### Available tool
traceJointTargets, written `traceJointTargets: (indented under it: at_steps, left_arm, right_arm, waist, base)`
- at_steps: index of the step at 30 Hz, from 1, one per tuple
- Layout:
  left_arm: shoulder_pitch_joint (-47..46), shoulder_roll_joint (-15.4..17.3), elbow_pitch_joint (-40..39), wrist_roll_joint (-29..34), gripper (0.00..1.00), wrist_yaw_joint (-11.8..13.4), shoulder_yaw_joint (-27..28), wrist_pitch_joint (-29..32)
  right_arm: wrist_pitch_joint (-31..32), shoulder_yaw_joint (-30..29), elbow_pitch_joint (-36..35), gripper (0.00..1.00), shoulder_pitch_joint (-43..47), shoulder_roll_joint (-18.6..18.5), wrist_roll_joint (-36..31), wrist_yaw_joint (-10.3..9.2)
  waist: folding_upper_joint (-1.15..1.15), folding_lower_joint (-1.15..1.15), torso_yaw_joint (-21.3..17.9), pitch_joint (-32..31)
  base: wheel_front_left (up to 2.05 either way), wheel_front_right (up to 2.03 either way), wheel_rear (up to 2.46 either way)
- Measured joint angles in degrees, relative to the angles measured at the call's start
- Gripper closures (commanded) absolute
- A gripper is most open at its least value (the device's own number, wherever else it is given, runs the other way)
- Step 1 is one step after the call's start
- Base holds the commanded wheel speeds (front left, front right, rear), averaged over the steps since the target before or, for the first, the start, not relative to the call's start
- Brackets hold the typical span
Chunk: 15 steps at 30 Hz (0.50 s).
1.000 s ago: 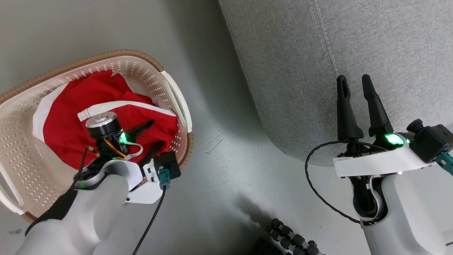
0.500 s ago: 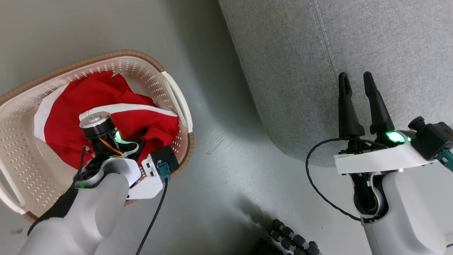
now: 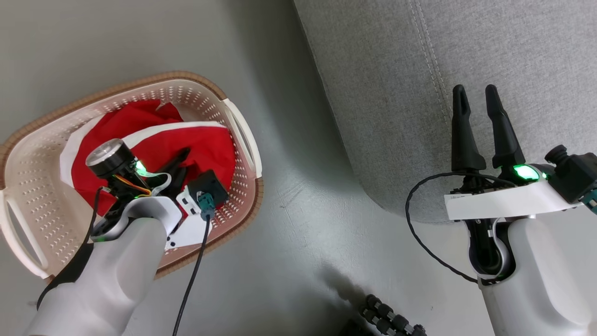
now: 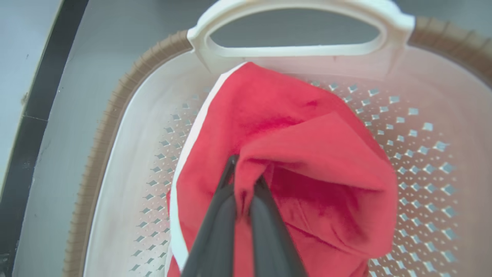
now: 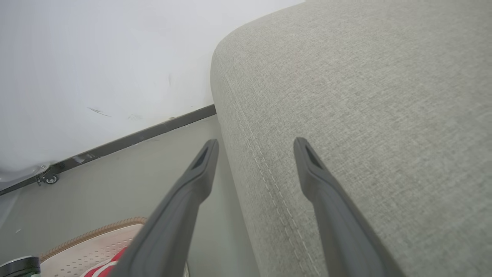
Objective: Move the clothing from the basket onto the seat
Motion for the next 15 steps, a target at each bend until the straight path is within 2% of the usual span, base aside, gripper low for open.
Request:
traceJointTargets:
  at_steps: [15]
  left_arm:
    - [0.25,-2.97,-2.59,-7.54,1.00,3.45,5.81,-5.10]
  right_arm:
    - [-0.07,-1.74,1.04,0.00,-1.72,-0.02,-3.09,0.00]
  waist:
    - [0.00,0.00,2.68,-4.15]
  base:
    - [0.00,0.00,0.00]
